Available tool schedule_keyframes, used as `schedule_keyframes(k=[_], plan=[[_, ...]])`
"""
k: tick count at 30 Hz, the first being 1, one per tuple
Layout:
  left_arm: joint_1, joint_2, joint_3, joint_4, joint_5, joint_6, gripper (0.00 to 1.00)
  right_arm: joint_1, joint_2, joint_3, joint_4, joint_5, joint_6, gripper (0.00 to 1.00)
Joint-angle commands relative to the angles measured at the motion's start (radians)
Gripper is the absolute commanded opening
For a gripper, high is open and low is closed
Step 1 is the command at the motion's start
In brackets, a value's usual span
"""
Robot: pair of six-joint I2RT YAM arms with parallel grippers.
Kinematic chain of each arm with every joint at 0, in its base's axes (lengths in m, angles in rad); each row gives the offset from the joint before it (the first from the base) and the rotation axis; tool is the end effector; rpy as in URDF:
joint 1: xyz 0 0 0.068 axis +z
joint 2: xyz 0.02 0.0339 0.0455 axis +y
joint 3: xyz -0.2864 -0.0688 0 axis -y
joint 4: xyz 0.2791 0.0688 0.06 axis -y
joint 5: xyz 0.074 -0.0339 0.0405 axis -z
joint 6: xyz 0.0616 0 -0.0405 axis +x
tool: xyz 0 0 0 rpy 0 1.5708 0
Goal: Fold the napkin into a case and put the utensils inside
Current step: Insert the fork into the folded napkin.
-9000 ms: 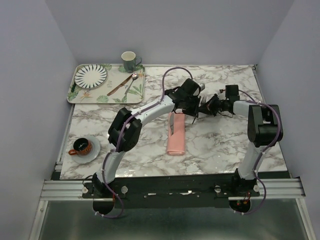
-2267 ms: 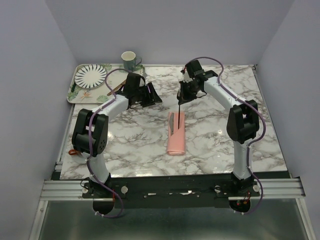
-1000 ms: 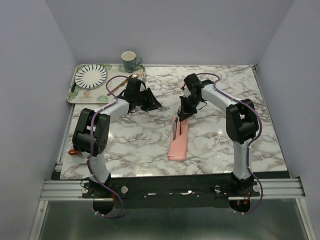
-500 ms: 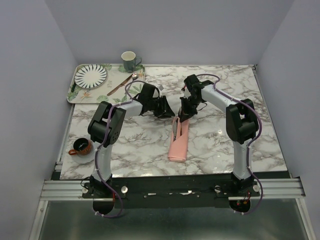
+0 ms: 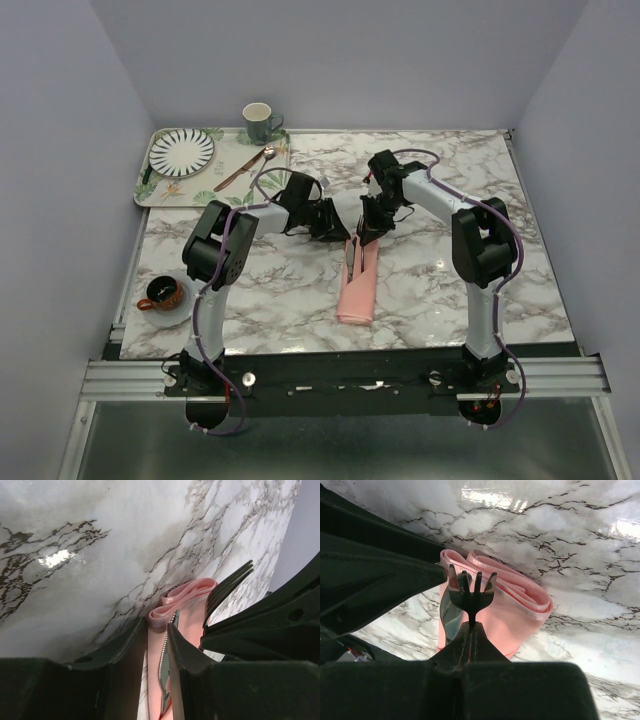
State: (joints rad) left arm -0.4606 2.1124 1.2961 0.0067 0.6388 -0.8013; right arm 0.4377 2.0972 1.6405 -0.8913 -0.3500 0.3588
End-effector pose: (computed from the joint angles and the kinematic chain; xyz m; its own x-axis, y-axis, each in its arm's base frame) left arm 0.4205 -0.2497 0.1073 -0.9722 -0.1613 -0.1699 0.0388 0.6043 -0.7958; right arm 0.4167 0.2183 0.1633 -0.9910 -0.0996 -0.0895 -0.1269 0.9117 0.3907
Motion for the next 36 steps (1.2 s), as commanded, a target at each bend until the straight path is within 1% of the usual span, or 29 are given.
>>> schedule_keyframes(k=[1, 2, 5, 6, 8, 9, 10, 11, 17, 21, 26, 36], plan=[[-0.003, 0.040, 0.011, 0.032, 0.016, -0.033, 0.35, 0.004, -0.005, 0.002, -0.020, 0.025, 0.000, 0.01], [-0.004, 0.044, 0.011, 0.038, 0.018, -0.044, 0.34, 0.004, -0.005, 0.002, -0.021, 0.023, 0.000, 0.01], [-0.003, 0.058, 0.008, 0.053, 0.019, -0.061, 0.29, 0.003, -0.003, -0.005, -0.021, 0.022, 0.002, 0.01], [-0.003, 0.060, 0.005, 0.058, 0.018, -0.070, 0.23, 0.001, -0.003, -0.007, -0.021, 0.020, 0.003, 0.01], [-0.003, 0.060, -0.006, 0.082, 0.015, -0.088, 0.17, -0.001, -0.003, -0.010, -0.024, 0.020, 0.003, 0.01], [-0.003, 0.061, -0.009, 0.090, 0.009, -0.108, 0.08, -0.002, 0.000, -0.010, -0.023, 0.020, 0.003, 0.01], [-0.001, 0.061, -0.014, 0.099, 0.006, -0.116, 0.03, -0.002, 0.000, -0.008, -0.024, 0.022, 0.002, 0.01], [0.000, 0.060, -0.024, 0.113, 0.001, -0.125, 0.00, -0.005, 0.003, -0.007, -0.024, 0.023, 0.000, 0.01], [0.022, 0.029, -0.073, 0.150, -0.076, -0.190, 0.00, -0.013, 0.035, 0.051, -0.031, 0.034, -0.011, 0.01], [0.026, 0.017, -0.084, 0.150, -0.113, -0.202, 0.00, -0.013, 0.049, 0.074, -0.037, 0.022, 0.000, 0.01], [0.033, 0.003, -0.103, 0.151, -0.168, -0.222, 0.00, -0.013, 0.040, 0.056, -0.055, -0.004, 0.015, 0.01], [0.033, -0.003, -0.107, 0.161, -0.191, -0.240, 0.00, -0.004, 0.030, 0.024, -0.066, -0.033, 0.019, 0.01]])
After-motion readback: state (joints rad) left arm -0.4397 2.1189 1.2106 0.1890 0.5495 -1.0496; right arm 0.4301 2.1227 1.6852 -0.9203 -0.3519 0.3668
